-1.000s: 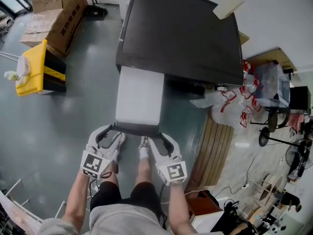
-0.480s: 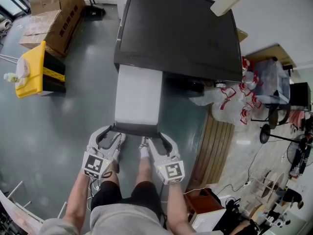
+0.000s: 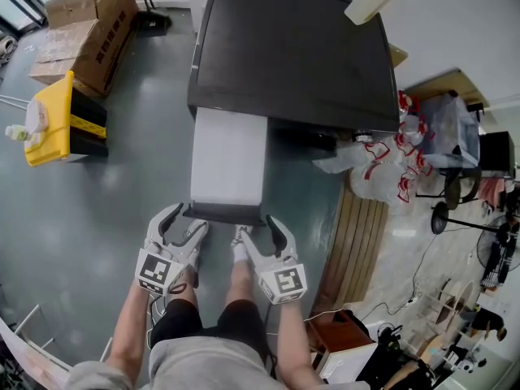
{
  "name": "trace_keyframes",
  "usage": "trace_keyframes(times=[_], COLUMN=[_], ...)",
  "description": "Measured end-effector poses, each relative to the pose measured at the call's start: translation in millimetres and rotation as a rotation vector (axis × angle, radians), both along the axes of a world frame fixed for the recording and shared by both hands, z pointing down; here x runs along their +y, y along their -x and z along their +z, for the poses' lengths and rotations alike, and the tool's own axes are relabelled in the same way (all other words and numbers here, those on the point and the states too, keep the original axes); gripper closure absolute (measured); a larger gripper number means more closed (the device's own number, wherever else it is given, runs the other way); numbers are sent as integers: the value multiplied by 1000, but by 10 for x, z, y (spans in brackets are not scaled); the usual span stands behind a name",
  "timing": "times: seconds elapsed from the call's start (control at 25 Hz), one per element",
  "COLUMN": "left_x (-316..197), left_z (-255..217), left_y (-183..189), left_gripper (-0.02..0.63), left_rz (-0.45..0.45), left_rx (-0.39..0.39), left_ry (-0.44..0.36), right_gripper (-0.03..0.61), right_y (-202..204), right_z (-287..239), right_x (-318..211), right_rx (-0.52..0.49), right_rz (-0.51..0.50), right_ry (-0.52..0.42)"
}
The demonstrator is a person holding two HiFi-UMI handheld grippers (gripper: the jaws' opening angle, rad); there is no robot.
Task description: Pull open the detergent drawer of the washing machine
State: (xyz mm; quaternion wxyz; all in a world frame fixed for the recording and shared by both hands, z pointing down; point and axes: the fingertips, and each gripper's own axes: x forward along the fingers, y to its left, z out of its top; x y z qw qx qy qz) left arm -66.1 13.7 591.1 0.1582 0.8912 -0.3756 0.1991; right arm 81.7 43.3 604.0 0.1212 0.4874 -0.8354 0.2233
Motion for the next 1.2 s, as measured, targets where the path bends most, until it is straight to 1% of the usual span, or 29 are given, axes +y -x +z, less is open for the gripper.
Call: trace_keyframes(times=[0.08, 0.16, 0.28, 0.4, 0.48, 0.6, 0.72, 0.8, 0.96, 1.12, 1.2], left_x=[-31, -75, -147, -245, -317, -437, -589, -693, -858, -996, -1036], left_z=[-42, -98, -190, -350, -470, -677, -942, -1120, -1506, -1880, -2041], left_y=[11, 28, 57, 80, 81, 83, 66, 57, 95, 132, 140], left_gripper=[333, 333, 333, 333, 333, 339, 359, 382, 425, 463, 479], left_rz=[-3, -9, -14, -29, -34, -46, -62, -74, -125, -158, -170], left_rx=[9, 3, -15, -13, -18, -19, -12, -12, -4, 11, 19], left_ry=[-12, -20, -61, -98, -124, -164, -217, -256, -306, -357, -381], right_gripper=[310, 310, 310, 310, 310, 310, 311, 312, 332, 395, 416], right_y=[-2, -18, -72, -91, -94, -144, -195, -225, -270, -300, -311], right_z=[-23, -65, -168, -293, -419, -582, -801, -991, -1370, -1772, -1954], right_x=[-25, -50, -110, -175, -235, -345, -482, -576, -705, -838, -886], right_rx=[8, 14, 29, 42, 63, 119, 161, 168, 178, 190, 193], right_rz=[-1, 2, 17, 15, 22, 58, 87, 108, 153, 201, 214], right_ry=[-13, -23, -27, -36, -52, -95, -137, -170, -238, -307, -341])
